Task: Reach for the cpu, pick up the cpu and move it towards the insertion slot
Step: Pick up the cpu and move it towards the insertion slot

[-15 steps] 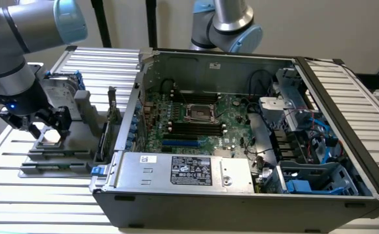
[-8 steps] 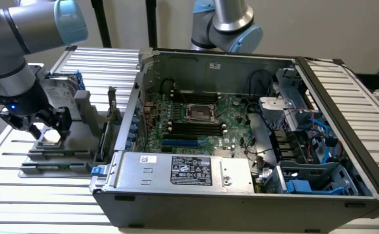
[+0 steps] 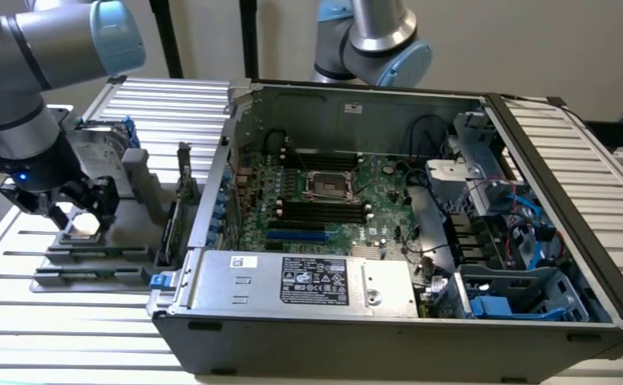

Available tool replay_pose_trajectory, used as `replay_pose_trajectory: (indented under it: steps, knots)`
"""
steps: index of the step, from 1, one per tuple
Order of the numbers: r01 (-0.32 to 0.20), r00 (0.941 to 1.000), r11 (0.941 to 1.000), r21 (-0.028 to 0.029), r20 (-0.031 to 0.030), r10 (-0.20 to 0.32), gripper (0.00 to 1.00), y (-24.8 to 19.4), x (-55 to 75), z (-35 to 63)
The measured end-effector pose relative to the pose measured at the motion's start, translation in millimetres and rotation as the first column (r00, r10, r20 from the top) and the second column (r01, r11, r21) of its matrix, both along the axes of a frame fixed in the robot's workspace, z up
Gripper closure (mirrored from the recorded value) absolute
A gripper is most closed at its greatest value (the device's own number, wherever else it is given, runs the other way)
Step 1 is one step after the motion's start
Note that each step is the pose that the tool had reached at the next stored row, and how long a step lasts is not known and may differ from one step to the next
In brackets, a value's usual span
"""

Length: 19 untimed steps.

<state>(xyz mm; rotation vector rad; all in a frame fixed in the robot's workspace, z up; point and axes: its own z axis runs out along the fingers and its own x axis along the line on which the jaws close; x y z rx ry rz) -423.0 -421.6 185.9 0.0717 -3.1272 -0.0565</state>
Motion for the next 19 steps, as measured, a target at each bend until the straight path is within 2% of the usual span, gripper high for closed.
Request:
replay_pose_trajectory:
  steps: [5, 6, 7, 9, 10, 19]
  knots:
    - [0.0, 1.0, 1.0, -0.0003, -0.0005, 0.0, 0.29, 0.0, 0.2, -0.2]
    - [0.0, 1.0, 1.0, -0.0003, -0.0005, 0.0, 0.31, 0.0, 0.1, -0.2]
    - [0.0, 1.0, 1.0, -0.0003, -0.0004, 0.0, 0.37, 0.0, 0.1, -0.3]
    - [0.0, 1.0, 1.0, -0.0002, -0.0005, 0.0, 0.37, 0.0, 0.1, -0.4]
    - [0.0, 1.0, 1.0, -0.0002, -0.0004, 0.0, 0.44, 0.0, 0.1, -0.4]
    - [0.0, 1.0, 1.0, -0.0002, -0.0007, 0.0, 0.45, 0.0, 0.2, -0.5]
